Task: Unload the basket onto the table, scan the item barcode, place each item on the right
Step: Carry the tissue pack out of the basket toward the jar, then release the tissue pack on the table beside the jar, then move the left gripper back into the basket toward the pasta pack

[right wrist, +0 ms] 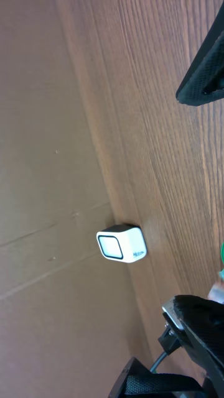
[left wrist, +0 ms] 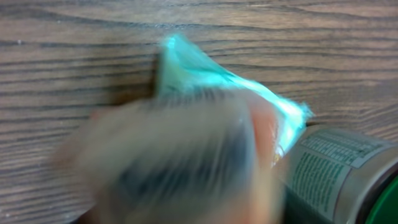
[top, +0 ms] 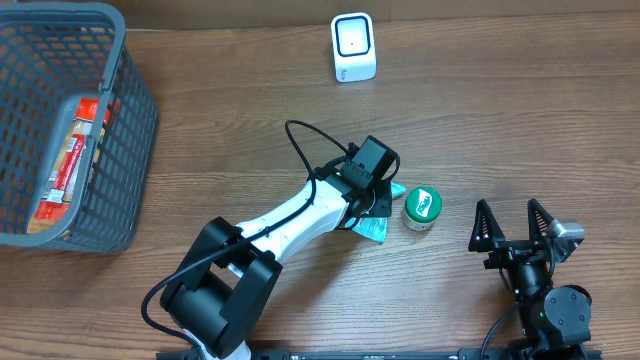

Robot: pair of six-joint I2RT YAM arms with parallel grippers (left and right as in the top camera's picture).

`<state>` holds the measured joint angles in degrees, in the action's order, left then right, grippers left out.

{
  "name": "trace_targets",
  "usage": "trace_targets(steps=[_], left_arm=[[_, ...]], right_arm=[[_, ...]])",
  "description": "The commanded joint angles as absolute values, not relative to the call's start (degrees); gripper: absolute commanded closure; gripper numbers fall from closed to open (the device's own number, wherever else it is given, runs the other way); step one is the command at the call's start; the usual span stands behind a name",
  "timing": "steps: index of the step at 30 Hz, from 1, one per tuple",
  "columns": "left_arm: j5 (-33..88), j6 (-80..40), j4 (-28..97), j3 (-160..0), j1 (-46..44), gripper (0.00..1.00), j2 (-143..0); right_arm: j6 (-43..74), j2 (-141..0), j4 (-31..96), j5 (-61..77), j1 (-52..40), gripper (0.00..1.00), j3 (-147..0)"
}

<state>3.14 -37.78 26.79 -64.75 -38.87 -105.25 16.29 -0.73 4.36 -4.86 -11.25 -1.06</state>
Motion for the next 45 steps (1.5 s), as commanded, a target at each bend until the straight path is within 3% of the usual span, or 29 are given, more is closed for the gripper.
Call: trace_targets(steps=[1,5,10,18,27,36,45], left_arm=[[2.44,-38.52,26.52,-64.45,-38.41,0.31,-105.84],[2.57,-38.50,26.72,-64.45,-38.35,0.09,-105.84],[3.01,-34.46,26.98,-64.55,-37.89,0.00,-105.82],[3.05,-29.58,38.96,-73.69,-32.77,0.00,-104.44],[0.89,-13.41,66.81,-109.08,-21.76,0.00,-104.22],[-8.51,-8.69,82.85,-139.57,-0.75,0.00,-104.22],[-12.43,-8.75,85.30,-137.69,22.72,0.00,-104.88]], right_arm=[[16.03,-0.19,4.23,-5.02,-11.18,0.00,-0.45],[16.03,-0.19,4.23,-5.04,-11.18,0.00,-0.45],[16.03,-0.19,4.23,-5.04,-11.18,0.00,-0.45],[16.03,-0.19,4.23,-5.04,-11.18,0.00,-0.45],[16.03,-0.19,4.23,-5.02,-11.18,0.00,-0.45],[16.03,-0.19,4.21,-5.02,-11.18,0.00,-0.45],[16.03,-0.19,4.23,-5.02,-11.18,0.00,-0.45]])
